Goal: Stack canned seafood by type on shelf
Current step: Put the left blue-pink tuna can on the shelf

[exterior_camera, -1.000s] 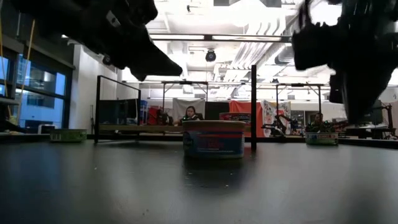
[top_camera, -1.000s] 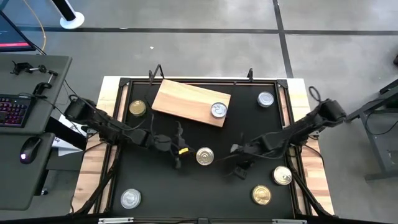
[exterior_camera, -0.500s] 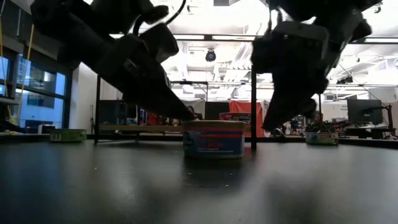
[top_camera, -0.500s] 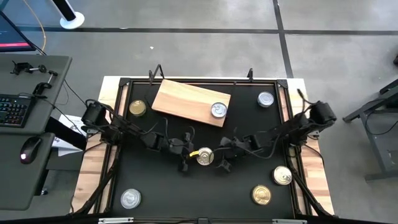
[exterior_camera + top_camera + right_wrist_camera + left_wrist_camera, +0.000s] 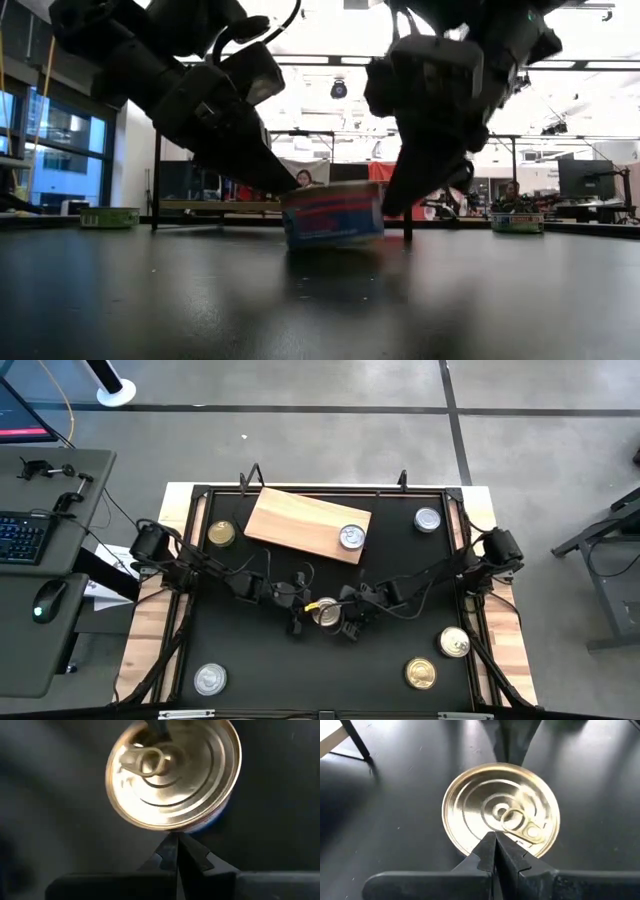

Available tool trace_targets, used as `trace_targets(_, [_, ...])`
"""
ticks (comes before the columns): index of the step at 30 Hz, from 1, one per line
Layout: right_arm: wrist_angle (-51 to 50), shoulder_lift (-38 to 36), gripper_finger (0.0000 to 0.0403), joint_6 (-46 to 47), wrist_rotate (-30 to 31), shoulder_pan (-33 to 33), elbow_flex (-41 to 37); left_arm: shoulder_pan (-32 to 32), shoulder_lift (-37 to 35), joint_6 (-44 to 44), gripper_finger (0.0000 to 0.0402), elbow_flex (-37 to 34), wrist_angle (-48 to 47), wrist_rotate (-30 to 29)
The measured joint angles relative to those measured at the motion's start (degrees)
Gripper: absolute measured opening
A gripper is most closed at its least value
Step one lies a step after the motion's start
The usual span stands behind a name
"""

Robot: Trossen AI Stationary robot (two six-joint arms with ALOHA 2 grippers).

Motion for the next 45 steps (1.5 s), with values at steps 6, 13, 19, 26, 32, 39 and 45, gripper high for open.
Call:
trace_targets(6, [-4.77,-0.26,0.0,-3.17,-0.03,0.03,5.01,0.02,-0.19,0.02,0.0,0.01,-2.7,-0.25])
trace_targets(13, [-4.33,-0.46,0.0,-7.35,2.4,-0.31,8.39,-0.09,0.51,0.06,0.0,-0.38,-6.19,0.53])
trace_targets(19, [-5.69,-0.82,0.0,-10.49,1.01,-1.47,9.46,-0.02,-0.04,0.02,0.0,-0.2,-9.01,1.59])
trace_targets(26, [-13.5,-3.08,0.0,-19.76,-3.36,-4.51,17.35,-0.04,-7.51,-0.11,0.0,-3.24,-17.6,0.46])
trace_targets(32, [-28.6,1.94,0.0044,-37.44,-10.57,-7.06,32.82,-1.8,-21.81,-11.95,0.0,-13.69,-17.28,-4.79])
trace_targets(39, [-50.16,15.34,0.0193,-57.28,-11.79,-8.93,52.38,-7.77,-33.93,-23.71,0.0,-18.52,-18.23,-17.45])
trace_targets(45, [-59.33,22.96,0.0264,-71.07,-10.18,-8.0,61.12,-9.78,-35.82,-26.52,0.0,-18.52,-18.57,-21.38])
